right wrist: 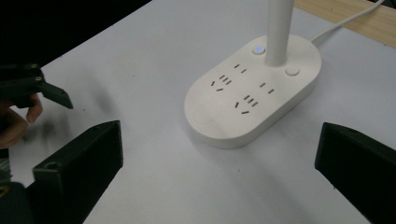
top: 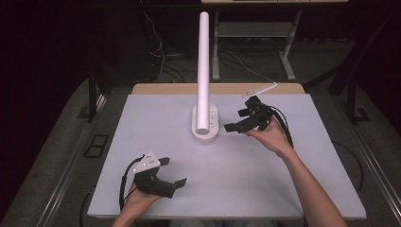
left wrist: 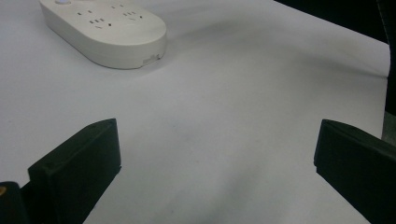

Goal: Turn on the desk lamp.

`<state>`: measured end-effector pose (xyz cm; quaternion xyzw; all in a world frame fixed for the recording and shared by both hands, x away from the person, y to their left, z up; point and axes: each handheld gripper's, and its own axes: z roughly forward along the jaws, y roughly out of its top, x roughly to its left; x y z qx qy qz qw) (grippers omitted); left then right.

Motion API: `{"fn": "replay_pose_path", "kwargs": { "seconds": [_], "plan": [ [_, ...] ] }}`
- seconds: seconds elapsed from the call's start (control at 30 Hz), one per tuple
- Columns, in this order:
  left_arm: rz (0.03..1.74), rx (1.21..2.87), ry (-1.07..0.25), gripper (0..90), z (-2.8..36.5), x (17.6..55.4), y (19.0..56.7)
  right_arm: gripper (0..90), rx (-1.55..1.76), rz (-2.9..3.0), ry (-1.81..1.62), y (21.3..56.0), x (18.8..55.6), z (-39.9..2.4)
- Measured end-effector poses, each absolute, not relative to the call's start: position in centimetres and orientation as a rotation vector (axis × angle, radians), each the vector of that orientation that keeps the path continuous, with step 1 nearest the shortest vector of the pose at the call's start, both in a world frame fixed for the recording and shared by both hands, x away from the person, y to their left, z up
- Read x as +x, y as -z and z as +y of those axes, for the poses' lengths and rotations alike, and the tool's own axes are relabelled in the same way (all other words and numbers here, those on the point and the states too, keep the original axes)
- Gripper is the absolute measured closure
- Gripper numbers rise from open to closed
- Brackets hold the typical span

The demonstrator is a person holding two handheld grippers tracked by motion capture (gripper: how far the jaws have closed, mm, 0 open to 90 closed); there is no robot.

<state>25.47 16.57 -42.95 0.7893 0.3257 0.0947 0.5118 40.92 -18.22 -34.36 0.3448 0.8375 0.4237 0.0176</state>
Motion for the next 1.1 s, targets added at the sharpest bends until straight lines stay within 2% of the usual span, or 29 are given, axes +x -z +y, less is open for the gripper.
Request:
{"fn": "replay_pose_path", "kwargs": {
  "seconds": [1.1],
  "plan": [
    [0.772,1.897,-0.224,0.0,16.8,25.5,42.8,0.8,1.221,2.547,-1.322,35.6,47.7,-16.7]
  ]
}}
